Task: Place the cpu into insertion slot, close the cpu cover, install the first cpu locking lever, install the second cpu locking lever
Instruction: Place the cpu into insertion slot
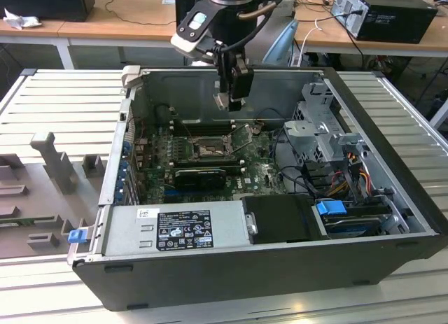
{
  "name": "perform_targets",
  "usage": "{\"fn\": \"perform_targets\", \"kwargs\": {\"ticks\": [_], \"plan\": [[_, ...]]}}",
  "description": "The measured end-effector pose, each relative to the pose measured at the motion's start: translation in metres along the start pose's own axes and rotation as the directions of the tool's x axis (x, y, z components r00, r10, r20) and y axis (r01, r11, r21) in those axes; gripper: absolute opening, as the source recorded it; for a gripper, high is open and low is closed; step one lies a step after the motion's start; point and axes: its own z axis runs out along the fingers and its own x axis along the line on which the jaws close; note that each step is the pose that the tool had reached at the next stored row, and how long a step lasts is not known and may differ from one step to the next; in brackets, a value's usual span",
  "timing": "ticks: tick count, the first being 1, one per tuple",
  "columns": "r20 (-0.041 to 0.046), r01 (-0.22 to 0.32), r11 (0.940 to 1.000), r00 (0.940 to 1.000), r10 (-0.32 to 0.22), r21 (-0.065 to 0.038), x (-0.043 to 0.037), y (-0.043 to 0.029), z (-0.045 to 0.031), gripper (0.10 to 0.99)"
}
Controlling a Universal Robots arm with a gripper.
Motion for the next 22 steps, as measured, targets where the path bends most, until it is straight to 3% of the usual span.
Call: {"fn": "perform_targets", "kwargs": {"ticks": [6, 22], "plan": [[0.0057, -0.071, 0.9974, 0.9974, 0.071, -0.002, 0.0000, -0.0001, 0.0009, 0.541], [0.0190, -0.231, 0.9730, 0.9729, 0.231, -0.006, 0.0000, -0.0001, 0.0023, 0.541]]}}
